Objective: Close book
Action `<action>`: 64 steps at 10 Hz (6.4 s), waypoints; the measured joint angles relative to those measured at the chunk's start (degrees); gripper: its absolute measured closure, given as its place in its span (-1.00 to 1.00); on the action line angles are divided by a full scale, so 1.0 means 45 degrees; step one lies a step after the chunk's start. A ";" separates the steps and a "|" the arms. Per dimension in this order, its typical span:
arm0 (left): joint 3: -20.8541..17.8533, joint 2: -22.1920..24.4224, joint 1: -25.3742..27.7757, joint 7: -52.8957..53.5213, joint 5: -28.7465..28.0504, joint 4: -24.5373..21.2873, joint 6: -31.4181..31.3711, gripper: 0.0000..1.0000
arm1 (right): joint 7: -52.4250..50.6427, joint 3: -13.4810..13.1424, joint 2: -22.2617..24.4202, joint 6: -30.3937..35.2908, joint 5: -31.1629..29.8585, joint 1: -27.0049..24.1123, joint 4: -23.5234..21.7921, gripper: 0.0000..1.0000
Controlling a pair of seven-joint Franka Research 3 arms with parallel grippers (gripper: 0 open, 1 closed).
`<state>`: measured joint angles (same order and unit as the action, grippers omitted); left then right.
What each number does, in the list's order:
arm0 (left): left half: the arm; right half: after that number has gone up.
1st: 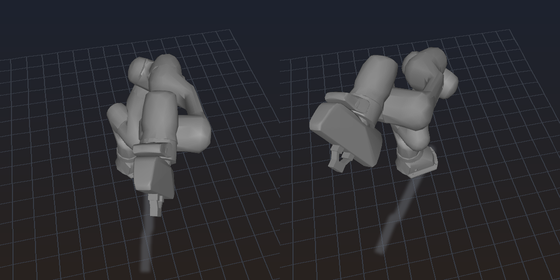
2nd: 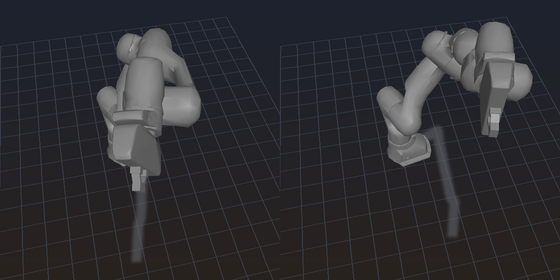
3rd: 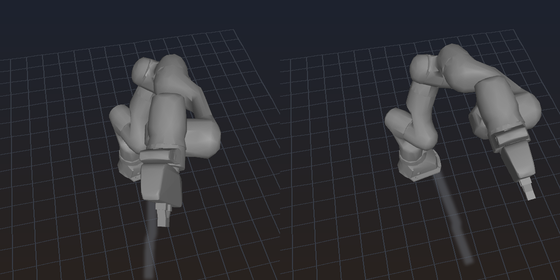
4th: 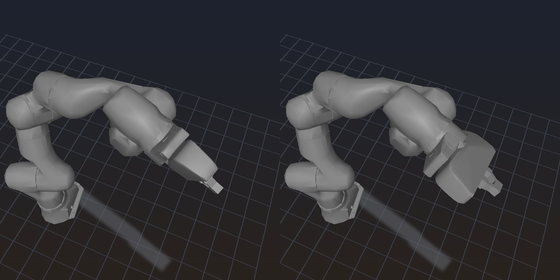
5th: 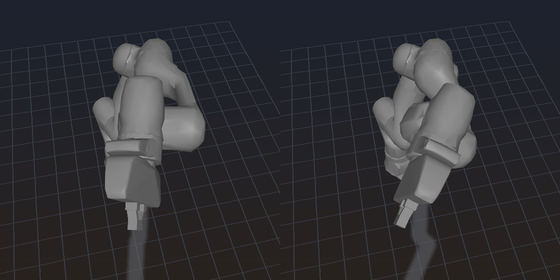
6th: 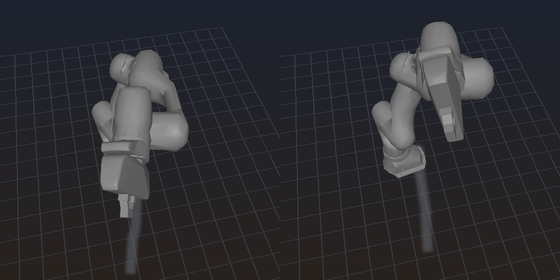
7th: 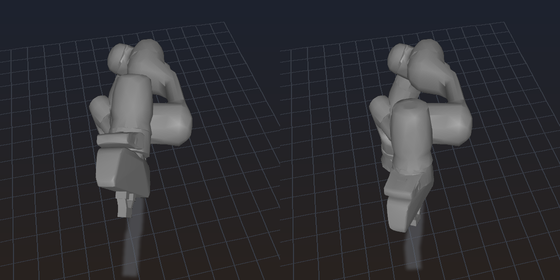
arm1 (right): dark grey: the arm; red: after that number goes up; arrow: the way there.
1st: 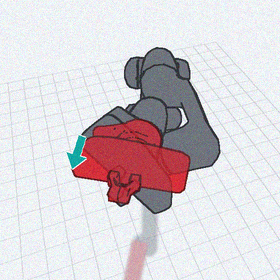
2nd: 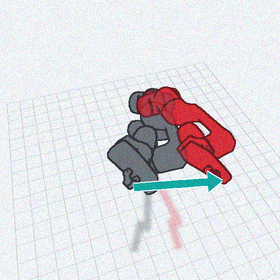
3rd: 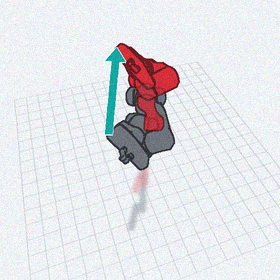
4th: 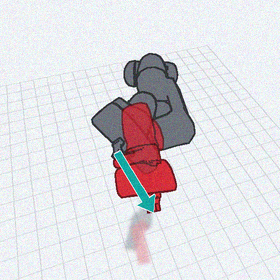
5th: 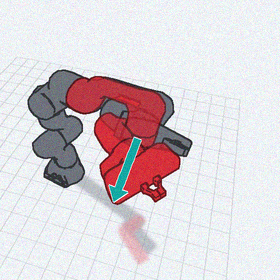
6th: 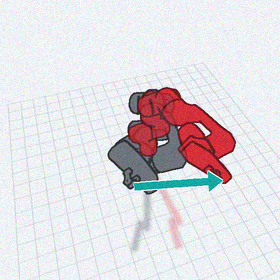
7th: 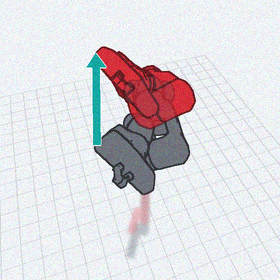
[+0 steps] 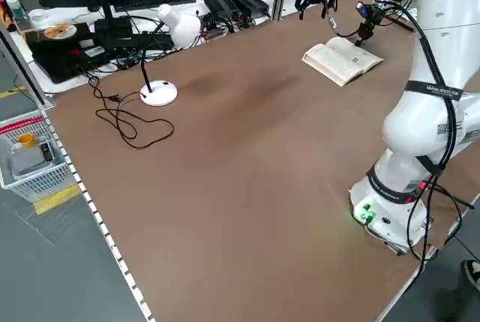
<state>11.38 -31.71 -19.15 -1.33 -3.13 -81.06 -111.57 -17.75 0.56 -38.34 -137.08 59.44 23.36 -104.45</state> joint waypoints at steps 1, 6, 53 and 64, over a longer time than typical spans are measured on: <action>0.0000 -0.0015 0.0000 0.0000 0.0000 0.0000 -0.0004 -1.00 | 0.0000 0.0000 -0.0016 -0.0009 0.0000 0.0003 0.0000 0.98; 0.0000 -0.0094 -0.0001 0.0001 0.0000 0.0000 -0.0223 -1.00 | -0.0029 0.0000 -0.0095 -0.0132 0.0000 0.0006 0.0000 0.98; 0.0988 -0.3607 -0.0496 0.7576 0.2105 0.0630 -0.5969 -1.00 | -0.0475 -0.0003 -0.0130 -0.0349 0.0000 0.0027 0.0003 0.98; 0.1020 -0.4721 -0.0498 0.8462 0.2441 0.1311 -0.6737 -1.00 | -0.0475 -0.0003 -0.0130 -0.0349 0.0000 0.0027 0.0004 0.98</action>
<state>15.96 -52.95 -21.39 36.75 7.86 -75.16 -141.89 -19.89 0.54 -38.93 -138.65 59.44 23.48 -104.43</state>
